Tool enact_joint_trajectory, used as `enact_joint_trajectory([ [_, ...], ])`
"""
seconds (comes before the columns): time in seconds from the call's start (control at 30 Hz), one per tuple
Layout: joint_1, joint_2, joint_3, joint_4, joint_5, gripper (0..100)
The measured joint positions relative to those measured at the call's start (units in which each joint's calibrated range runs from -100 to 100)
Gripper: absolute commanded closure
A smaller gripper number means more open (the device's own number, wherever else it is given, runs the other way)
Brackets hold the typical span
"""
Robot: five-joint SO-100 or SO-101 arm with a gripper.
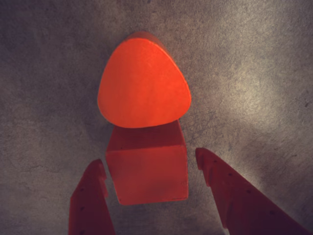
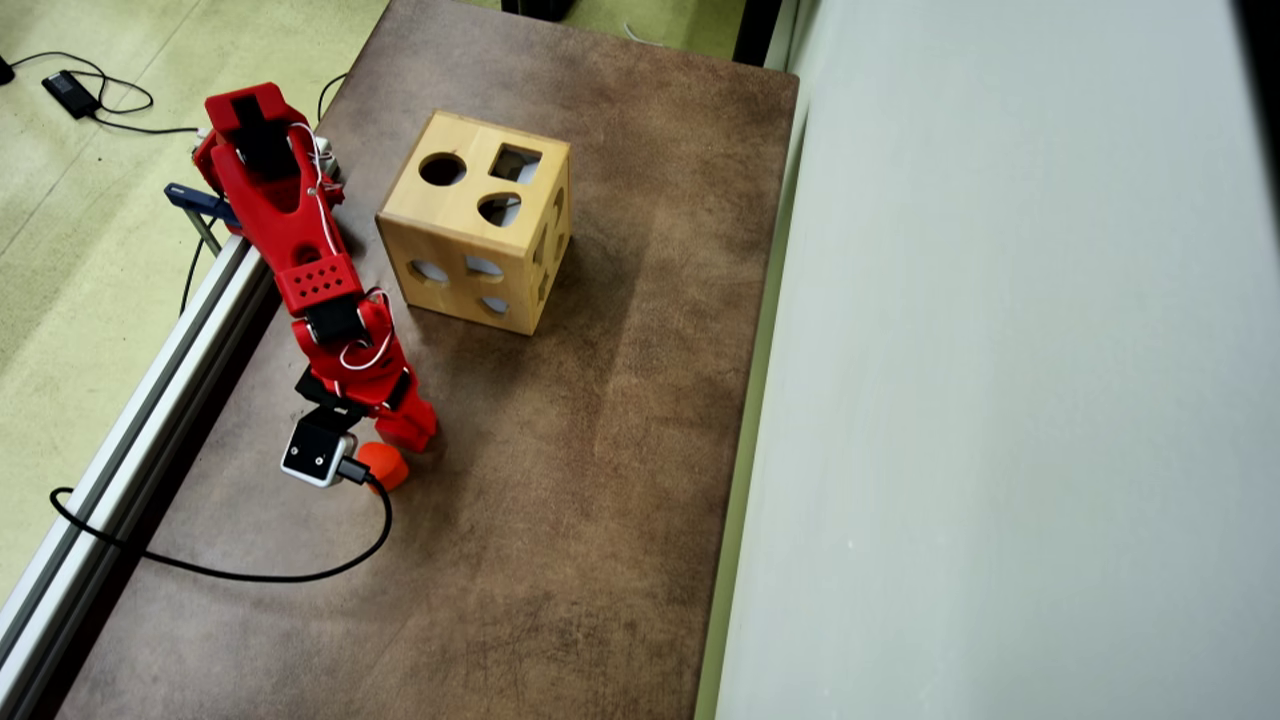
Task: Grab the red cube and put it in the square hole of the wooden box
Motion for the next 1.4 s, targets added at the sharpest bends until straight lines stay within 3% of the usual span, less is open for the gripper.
enact_joint_trajectory([
  [1.23, -1.08, 2.03, -2.17, -0.16, 0.00, 71],
  [1.4, -1.08, 2.03, -2.17, -0.16, 0.00, 80],
])
